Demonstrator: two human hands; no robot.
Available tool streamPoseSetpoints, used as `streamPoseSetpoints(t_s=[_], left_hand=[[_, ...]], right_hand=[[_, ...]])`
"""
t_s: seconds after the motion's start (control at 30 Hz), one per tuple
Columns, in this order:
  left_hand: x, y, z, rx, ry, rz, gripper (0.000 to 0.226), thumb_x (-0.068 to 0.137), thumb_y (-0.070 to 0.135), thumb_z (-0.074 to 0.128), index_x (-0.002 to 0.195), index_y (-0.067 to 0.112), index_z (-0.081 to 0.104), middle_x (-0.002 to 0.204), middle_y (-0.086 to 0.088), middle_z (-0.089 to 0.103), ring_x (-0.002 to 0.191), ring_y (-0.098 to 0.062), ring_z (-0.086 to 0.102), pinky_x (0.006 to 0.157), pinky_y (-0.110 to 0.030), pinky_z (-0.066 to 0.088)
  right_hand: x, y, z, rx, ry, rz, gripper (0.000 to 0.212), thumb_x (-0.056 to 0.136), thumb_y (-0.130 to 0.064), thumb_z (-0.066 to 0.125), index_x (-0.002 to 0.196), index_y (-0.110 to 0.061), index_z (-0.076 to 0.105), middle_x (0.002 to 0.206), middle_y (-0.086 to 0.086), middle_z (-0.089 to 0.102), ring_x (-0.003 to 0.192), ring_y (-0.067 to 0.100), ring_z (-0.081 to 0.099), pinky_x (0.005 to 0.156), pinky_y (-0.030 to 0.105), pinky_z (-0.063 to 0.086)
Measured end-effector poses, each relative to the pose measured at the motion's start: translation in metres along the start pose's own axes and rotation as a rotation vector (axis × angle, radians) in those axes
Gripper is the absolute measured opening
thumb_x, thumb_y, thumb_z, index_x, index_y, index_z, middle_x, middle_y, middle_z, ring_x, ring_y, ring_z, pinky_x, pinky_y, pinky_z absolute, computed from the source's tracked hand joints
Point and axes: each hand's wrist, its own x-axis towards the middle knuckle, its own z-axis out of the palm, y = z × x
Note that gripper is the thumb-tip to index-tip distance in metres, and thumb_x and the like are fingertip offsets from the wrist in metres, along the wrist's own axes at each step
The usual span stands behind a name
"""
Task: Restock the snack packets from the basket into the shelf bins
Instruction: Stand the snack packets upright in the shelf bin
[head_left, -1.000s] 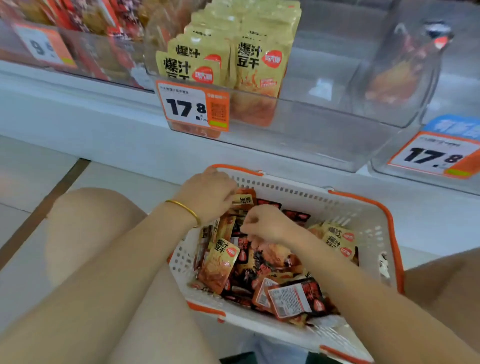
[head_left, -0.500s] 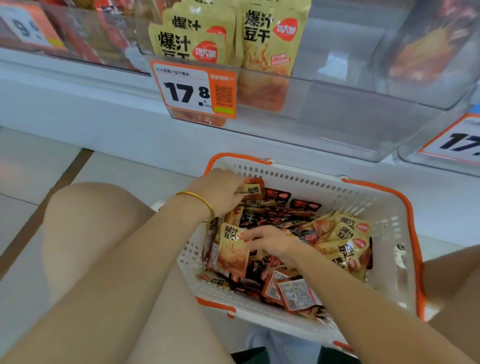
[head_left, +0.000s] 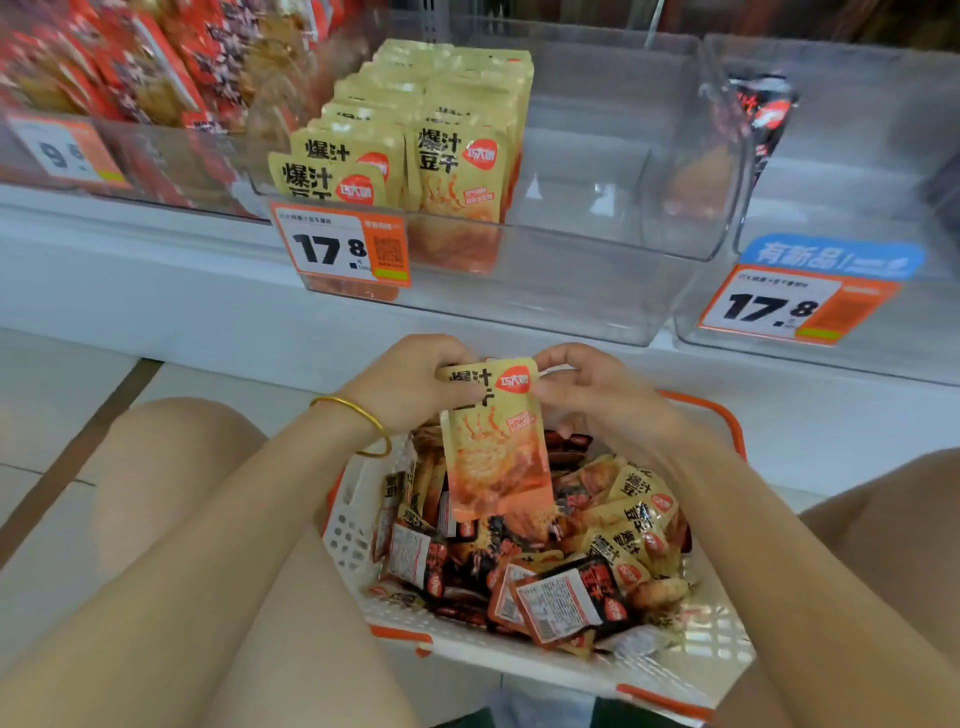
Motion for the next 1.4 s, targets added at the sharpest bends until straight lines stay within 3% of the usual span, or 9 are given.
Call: streamPoseSetpoints(t_s=[0.2,0.33,0.43,0.53,0.67,0.87,1.1,1.3,1.4], left_hand=[[-0.014,0.043,-0.037,-0.218,0.161,0.094,0.006,0.089,0.015,0.063,0.093,0.019,0.064,0.082,0.006,0.067,0.064,0.002,0.062,0.058,-0.019,0.052],[-0.011,0.058,-0.064,-0.239,0.682,0.249,0.012,0.092,0.014,0.056,0.104,0.018,0.057,0.087,0.005,0.061,0.073,-0.004,0.059,0.064,-0.018,0.050],[-0.002,0.054,-0.081,0.121,0.911,0.347,0.017,0.091,0.016,0.051,0.105,0.012,0.058,0.097,0.002,0.056,0.088,-0.013,0.054,0.079,-0.015,0.039],[0.015,0.039,-0.088,0.524,0.843,0.278,0.039,0.088,0.029,0.042,0.113,0.004,0.059,0.119,-0.015,0.057,0.113,-0.033,0.050,0.097,-0.035,0.034],[0.026,0.028,-0.080,0.710,0.680,0.149,0.048,0.093,0.038,0.043,0.127,0.005,0.051,0.145,-0.018,0.038,0.136,-0.035,0.030,0.115,-0.050,0.014],[0.028,0.019,-0.073,0.766,0.694,0.152,0.067,0.086,0.048,0.021,0.129,0.007,0.051,0.143,-0.016,0.041,0.137,-0.033,0.031,0.116,-0.050,0.005],[0.027,0.018,-0.073,0.773,0.694,0.168,0.064,0.087,0.047,0.022,0.130,0.009,0.050,0.142,-0.014,0.043,0.138,-0.031,0.030,0.116,-0.048,0.004],[0.019,0.022,-0.072,0.723,0.728,0.223,0.054,0.090,0.039,0.031,0.126,0.006,0.053,0.139,-0.016,0.046,0.136,-0.034,0.033,0.116,-0.049,0.010],[0.006,0.025,-0.062,0.659,0.809,0.376,0.040,0.091,0.024,0.042,0.121,0.001,0.056,0.134,-0.018,0.049,0.131,-0.034,0.039,0.115,-0.048,0.020]], right_hand=[[-0.021,-0.062,0.014,-0.052,-0.233,-0.086,0.024,0.072,-0.009,0.067,0.096,-0.005,0.065,0.082,0.002,0.073,0.069,0.011,0.069,0.060,0.022,0.055],[-0.016,-0.124,0.013,0.078,-0.077,-0.202,0.020,0.065,-0.015,0.065,0.084,-0.008,0.066,0.071,0.005,0.072,0.058,0.013,0.068,0.061,0.028,0.059],[0.007,-0.159,0.015,0.040,0.121,-0.317,0.006,0.080,-0.013,0.065,0.087,-0.013,0.065,0.070,-0.001,0.071,0.058,0.010,0.066,0.062,0.030,0.058],[0.034,-0.176,0.015,-0.160,0.308,-0.344,0.011,0.085,-0.008,0.066,0.091,-0.016,0.062,0.074,-0.002,0.068,0.053,0.007,0.062,0.051,0.026,0.056],[0.076,-0.161,0.021,-0.456,0.336,-0.193,0.023,0.077,0.000,0.071,0.098,-0.006,0.064,0.096,0.013,0.068,0.077,0.024,0.066,0.075,0.045,0.057],[0.115,-0.148,0.019,-1.138,0.470,-0.096,0.051,0.075,-0.042,0.074,0.115,-0.013,0.064,0.114,0.010,0.065,0.105,0.027,0.060,0.075,0.026,0.040],[0.127,-0.145,0.024,-1.179,0.388,-0.055,0.051,0.084,-0.047,0.063,0.123,-0.015,0.059,0.121,0.008,0.061,0.110,0.025,0.057,0.078,0.026,0.039],[0.116,-0.149,0.021,-1.255,0.351,0.007,0.051,0.080,-0.062,0.057,0.109,-0.020,0.062,0.098,0.000,0.065,0.079,0.018,0.060,0.067,0.027,0.044],[0.086,-0.163,0.025,-1.171,0.506,-0.081,0.045,0.082,-0.055,0.062,0.073,-0.012,0.053,0.076,0.002,0.055,0.080,0.022,0.053,0.055,0.026,0.038]])
